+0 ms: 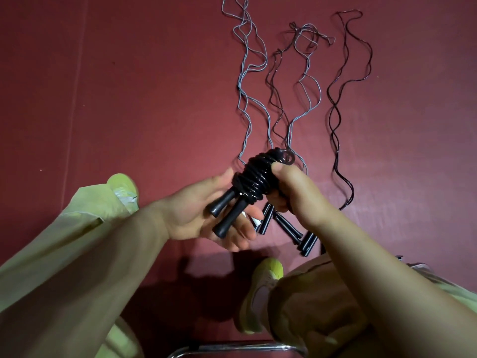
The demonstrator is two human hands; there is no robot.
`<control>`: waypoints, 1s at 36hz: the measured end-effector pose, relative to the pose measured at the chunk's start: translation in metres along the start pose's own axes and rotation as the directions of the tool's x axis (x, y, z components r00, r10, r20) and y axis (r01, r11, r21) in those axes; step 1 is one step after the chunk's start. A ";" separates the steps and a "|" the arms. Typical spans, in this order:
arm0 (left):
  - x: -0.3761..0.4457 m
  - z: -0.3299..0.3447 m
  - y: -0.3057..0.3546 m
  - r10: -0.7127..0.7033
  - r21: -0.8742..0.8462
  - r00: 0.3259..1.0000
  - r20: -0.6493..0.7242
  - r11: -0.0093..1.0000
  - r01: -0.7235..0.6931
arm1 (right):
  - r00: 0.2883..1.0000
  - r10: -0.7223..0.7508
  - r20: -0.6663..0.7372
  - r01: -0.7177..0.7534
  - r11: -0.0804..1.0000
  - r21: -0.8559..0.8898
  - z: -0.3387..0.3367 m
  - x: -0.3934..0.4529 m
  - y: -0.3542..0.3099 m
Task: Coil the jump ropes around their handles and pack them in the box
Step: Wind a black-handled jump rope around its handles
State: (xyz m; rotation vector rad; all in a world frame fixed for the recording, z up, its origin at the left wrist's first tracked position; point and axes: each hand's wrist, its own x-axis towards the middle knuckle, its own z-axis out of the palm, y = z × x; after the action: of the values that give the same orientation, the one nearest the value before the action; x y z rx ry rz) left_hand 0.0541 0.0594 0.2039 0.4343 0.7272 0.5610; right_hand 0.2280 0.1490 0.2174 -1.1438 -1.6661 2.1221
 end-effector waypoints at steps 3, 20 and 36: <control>0.001 0.002 -0.003 0.043 -0.128 0.992 0.118 0.991 -0.028 | 0.998 -0.044 0.034 0.045 0.999 -0.013 -0.002 0.003 0.002; 0.016 0.012 -0.004 0.129 0.331 0.852 -0.508 0.942 0.054 | 0.964 0.257 -0.059 -0.264 0.922 -0.284 -0.002 0.003 0.002; 0.021 0.002 -0.014 0.481 0.748 0.584 -0.654 0.525 0.406 | 0.929 0.326 -0.174 -0.370 0.798 -0.475 0.002 0.001 0.007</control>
State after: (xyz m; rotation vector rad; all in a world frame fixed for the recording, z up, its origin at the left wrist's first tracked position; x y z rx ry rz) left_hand 0.0730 0.0608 0.1869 1.1891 1.9948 0.3757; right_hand 0.2279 0.1462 0.2109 -1.7879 -2.1857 1.8224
